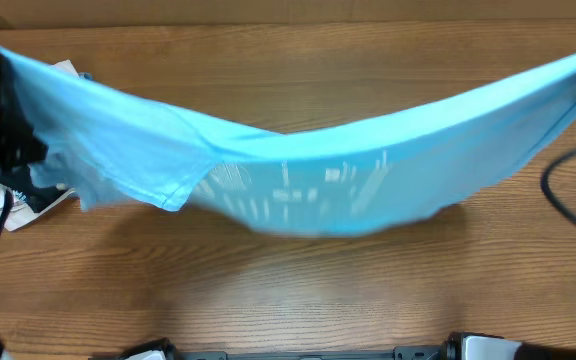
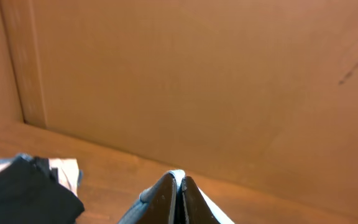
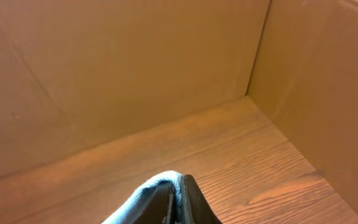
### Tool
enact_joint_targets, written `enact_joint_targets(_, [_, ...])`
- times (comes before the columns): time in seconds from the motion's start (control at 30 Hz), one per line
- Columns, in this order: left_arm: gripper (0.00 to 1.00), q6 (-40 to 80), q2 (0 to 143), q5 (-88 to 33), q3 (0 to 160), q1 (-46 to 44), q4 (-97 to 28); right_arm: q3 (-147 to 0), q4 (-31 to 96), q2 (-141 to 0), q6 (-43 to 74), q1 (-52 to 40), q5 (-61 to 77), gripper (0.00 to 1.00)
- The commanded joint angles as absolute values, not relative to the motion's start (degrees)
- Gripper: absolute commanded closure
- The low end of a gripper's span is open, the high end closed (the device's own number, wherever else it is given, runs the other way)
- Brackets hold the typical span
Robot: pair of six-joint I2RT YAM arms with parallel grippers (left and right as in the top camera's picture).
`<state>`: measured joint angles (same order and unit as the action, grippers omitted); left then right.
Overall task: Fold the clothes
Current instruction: 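Lift the shirt with both grippers and swing it toward the back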
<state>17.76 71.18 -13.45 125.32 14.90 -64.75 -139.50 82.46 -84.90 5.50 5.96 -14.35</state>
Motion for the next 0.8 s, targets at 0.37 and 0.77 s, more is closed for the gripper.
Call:
enact_joint_targets(0.37, [0.96, 10.5, 103.7, -24.1, 125.1, 11.4, -45.4, -139.6, 66.3, -112.9, 4.3, 6.1, -10.2, 0.96])
enact_joint_targets(0.77, [0.96, 16.3, 102.6, -25.1, 144.0, 13.2, -33.1, -144.7, 56.4, -105.2, 5.9, 6.1, -7.4, 0.96])
